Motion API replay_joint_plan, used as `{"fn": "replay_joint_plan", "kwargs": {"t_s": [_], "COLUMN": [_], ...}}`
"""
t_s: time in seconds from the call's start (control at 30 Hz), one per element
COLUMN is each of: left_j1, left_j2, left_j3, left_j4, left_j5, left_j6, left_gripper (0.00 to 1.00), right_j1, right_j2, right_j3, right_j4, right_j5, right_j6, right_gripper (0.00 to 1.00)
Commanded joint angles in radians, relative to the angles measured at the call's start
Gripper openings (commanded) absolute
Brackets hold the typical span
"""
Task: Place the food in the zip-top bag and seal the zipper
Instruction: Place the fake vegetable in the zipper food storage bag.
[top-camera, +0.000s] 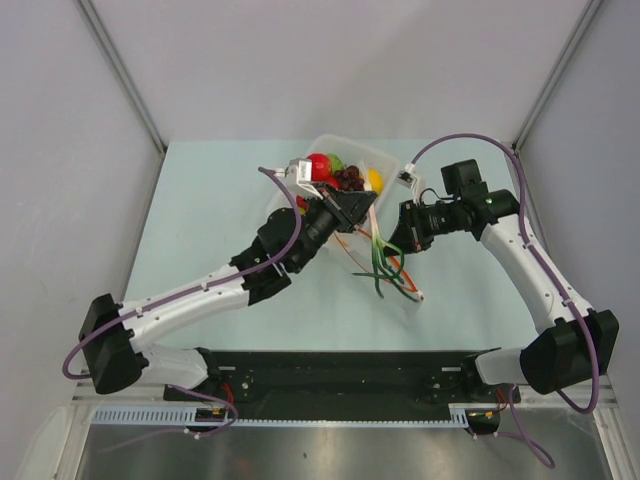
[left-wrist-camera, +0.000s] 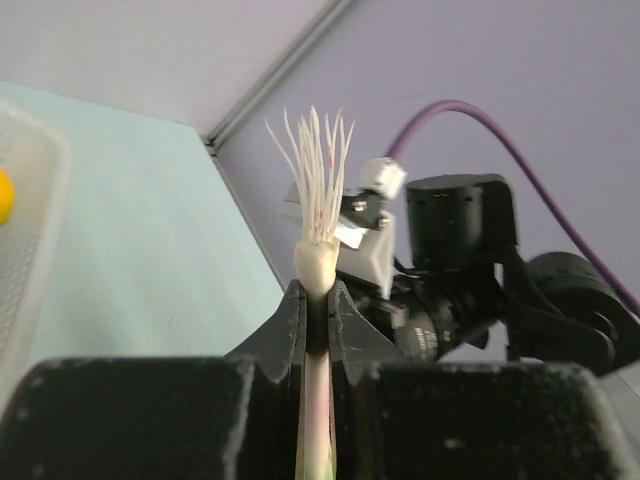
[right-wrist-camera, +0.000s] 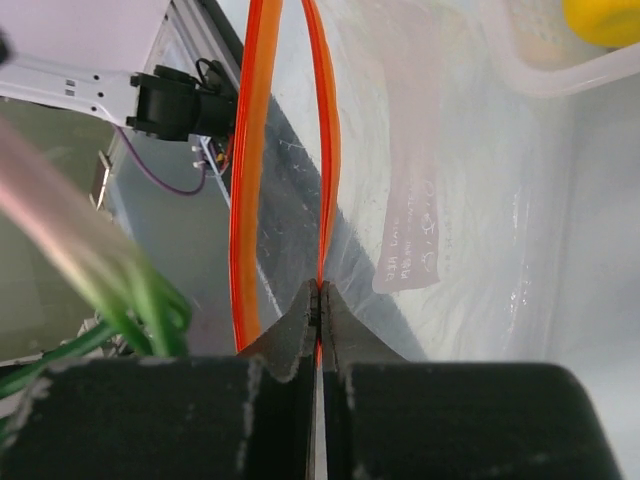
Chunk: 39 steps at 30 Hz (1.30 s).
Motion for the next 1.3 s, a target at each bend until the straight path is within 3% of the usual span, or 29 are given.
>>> {"fn": "replay_joint_plan", "kwargs": {"t_s": [0.0, 0.37, 0.57, 0.83, 0.87, 0.93, 1.27], "left_j1": [-0.007, -0.009, -0.009, -0.047, -0.056, -0.087, -0.155], "left_j2": [0.027, 0.068, 0.086, 0.103, 0.103, 0.102, 0.102], "left_j3": [-0.010, -0.095, -0.157, -0.210, -0.221, -0.256, -0.336], "left_j4": [0.020, -0.039, 0.006, 0.241, 0.288, 0.462, 0.773], "left_j5": [-0.122, -0.292, -0.429, -0.542, -0.542, -0.531, -0.332], "left_j6": [-0.099, -0.079, 0.032, 0.288, 0.382, 0.481, 0.831], "left_gripper": [0.00, 0.00, 0.00, 0.00, 0.00, 0.00, 0.00], "right_j1": [-0.011, -0.040, -0.043, -0.045, -0.046, -0.049, -0.083], "right_j2": [-0.003, -0.007, -0.008, 0.000, 0.000, 0.004, 0.024], "right_j3": [-0.006, -0.027, -0.032, -0.037, -0.040, -0.047, -0.055], "right_j4": [0.054, 0.059, 0.054, 0.066, 0.074, 0.088, 0.255], "right_j5": [-0.079, -0.145, -0.182, -0.235, -0.239, -0.257, -0.413], "right_j6": [0.060, 0.063, 0.058, 0.063, 0.093, 0.115, 0.356], "right_gripper": [0.00, 0.00, 0.00, 0.00, 0.00, 0.00, 0.00]}}
